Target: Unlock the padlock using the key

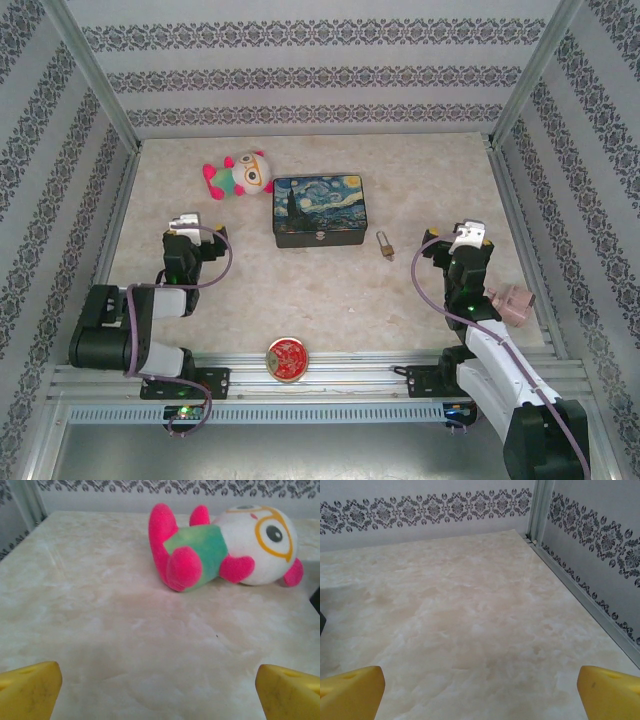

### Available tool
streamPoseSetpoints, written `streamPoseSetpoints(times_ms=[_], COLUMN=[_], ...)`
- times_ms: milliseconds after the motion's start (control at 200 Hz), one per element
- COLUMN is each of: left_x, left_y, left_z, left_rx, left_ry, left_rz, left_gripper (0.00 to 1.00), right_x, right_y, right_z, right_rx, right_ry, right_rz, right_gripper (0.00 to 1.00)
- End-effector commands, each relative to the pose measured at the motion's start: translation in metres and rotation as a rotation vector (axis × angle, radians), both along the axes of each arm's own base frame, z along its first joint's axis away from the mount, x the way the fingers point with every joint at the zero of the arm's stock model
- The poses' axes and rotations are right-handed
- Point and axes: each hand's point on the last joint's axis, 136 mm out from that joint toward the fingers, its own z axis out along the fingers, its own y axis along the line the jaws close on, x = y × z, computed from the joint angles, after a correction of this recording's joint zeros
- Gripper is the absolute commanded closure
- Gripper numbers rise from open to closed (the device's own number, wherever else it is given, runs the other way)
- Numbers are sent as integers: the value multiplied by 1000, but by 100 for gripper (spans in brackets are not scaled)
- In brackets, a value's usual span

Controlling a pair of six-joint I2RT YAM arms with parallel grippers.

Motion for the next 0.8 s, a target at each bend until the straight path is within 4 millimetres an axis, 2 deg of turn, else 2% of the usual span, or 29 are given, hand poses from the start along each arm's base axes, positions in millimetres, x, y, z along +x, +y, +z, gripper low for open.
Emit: streamPoseSetpoints(times_ms=[0, 185, 240, 515, 710, 800], left_x=[9, 22, 24, 30, 29, 29], left_y=[-11, -38, -40, -16, -14, -14], left_z=[15, -2, -6, -7, -7, -6], left_rx=[11, 15, 6, -29, -28, -30], left_ry=[-91, -54, 5, 6, 4, 2], left_rz=[-86, -256, -277, -165, -150, -150], left_gripper=[1, 1, 1, 1, 1, 1], right_x=[-1, 0, 2, 19, 35, 42], right_y=[-4, -2, -1, 6, 2, -2], right_z=[2, 2, 2, -7, -6, -11], right_rx=[-21, -14, -15, -41, -47, 6], right_ry=[-36, -65, -71, -90, -143, -144], right_rz=[-4, 16, 24, 86, 85, 79], right_gripper=[2, 2, 2, 2, 2, 2])
